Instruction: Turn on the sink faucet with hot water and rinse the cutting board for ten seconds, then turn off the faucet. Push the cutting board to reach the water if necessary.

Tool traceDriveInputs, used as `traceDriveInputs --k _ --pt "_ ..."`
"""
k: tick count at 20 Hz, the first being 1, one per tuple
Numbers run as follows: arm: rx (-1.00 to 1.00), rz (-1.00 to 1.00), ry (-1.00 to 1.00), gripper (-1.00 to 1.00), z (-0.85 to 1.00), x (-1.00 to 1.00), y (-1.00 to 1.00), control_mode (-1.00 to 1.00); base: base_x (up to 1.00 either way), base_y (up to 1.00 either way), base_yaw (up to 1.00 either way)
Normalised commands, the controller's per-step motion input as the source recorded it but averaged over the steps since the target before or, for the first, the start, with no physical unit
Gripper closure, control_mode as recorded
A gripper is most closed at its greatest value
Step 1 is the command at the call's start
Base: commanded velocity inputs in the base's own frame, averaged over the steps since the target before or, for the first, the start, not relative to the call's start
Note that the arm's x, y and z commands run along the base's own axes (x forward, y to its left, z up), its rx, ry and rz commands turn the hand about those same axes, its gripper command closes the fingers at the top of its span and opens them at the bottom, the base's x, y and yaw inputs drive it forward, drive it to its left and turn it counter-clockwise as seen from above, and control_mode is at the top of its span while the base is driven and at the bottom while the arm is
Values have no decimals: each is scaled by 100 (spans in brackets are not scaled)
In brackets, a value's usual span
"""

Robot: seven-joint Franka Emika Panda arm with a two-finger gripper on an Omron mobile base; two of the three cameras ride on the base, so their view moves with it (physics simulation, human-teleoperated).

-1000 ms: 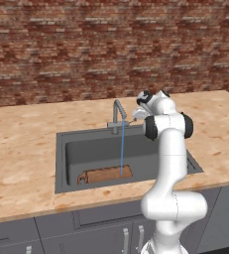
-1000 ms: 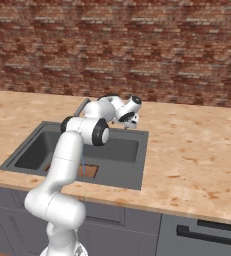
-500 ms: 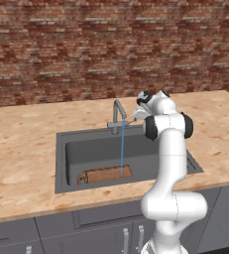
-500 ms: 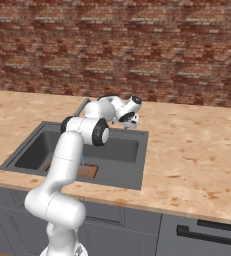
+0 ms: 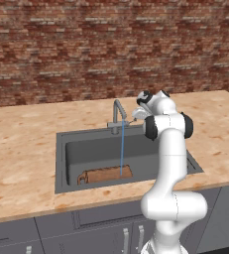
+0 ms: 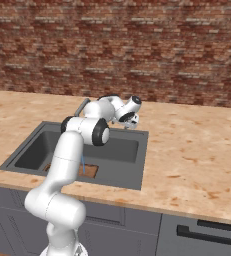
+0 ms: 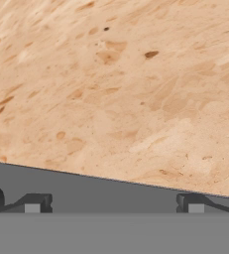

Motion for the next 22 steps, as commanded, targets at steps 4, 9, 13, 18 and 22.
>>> traceDriveInputs --k 4,9,13,18,22 --pt "0 0 0 -100 0 0 0 -100 0 0 0" --pt "0 0 0 -100 0 0 0 -100 0 0 0" --pt "0 0 0 -100 0 0 0 -100 0 0 0" --pt "0 0 0 -100 0 0 0 -100 0 0 0" --pt "0 0 0 -100 0 0 0 -100 0 0 0"
